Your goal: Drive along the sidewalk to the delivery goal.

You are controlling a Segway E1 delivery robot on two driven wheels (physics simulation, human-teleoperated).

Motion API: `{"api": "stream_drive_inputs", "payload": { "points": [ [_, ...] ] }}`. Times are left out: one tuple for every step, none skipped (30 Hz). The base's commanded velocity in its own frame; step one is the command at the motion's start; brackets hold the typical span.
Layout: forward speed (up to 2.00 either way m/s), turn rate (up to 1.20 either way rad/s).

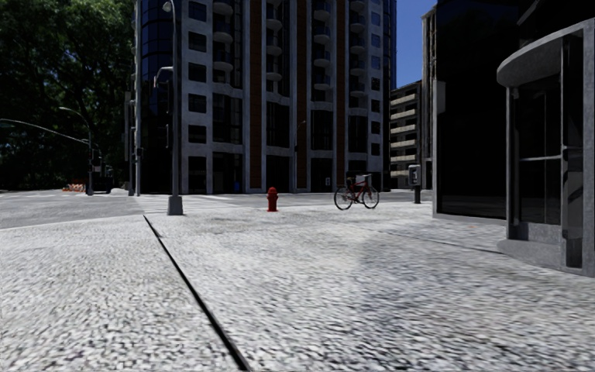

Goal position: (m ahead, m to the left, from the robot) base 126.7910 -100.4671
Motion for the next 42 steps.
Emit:
{"api": "stream_drive_inputs", "payload": {
  "points": [
    [2.00, 0.00],
    [2.00, 0.00],
    [2.00, 0.00],
    [2.00, 0.00],
    [2.00, 0.00],
    [2.00, 0.00],
    [2.00, 0.00],
    [2.00, 0.00],
    [2.00, 0.00],
    [2.00, 0.00],
    [2.00, 0.00],
    [2.00, 0.00],
    [2.00, 0.00],
    [2.00, 0.00],
    [2.00, 0.00],
    [2.00, 0.00],
    [2.00, 0.00],
    [2.00, 0.00],
    [2.00, 0.00],
    [2.00, 0.00],
    [2.00, 0.00],
    [2.00, 0.00],
    [2.00, 0.00],
    [2.00, 0.00],
    [2.00, 0.00],
    [2.00, 0.00],
    [2.00, 0.00],
    [2.00, 0.00],
    [2.00, 0.00],
    [2.00, 0.00],
    [2.00, 0.00],
    [2.00, 0.00],
    [2.00, 0.05],
    [2.00, 0.15],
    [2.00, 0.15],
    [2.00, 0.18],
    [2.00, 0.22],
    [2.00, 0.24],
    [2.00, 0.26],
    [2.00, 0.26],
    [2.00, 0.26],
    [2.00, 0.30]
  ]
}}
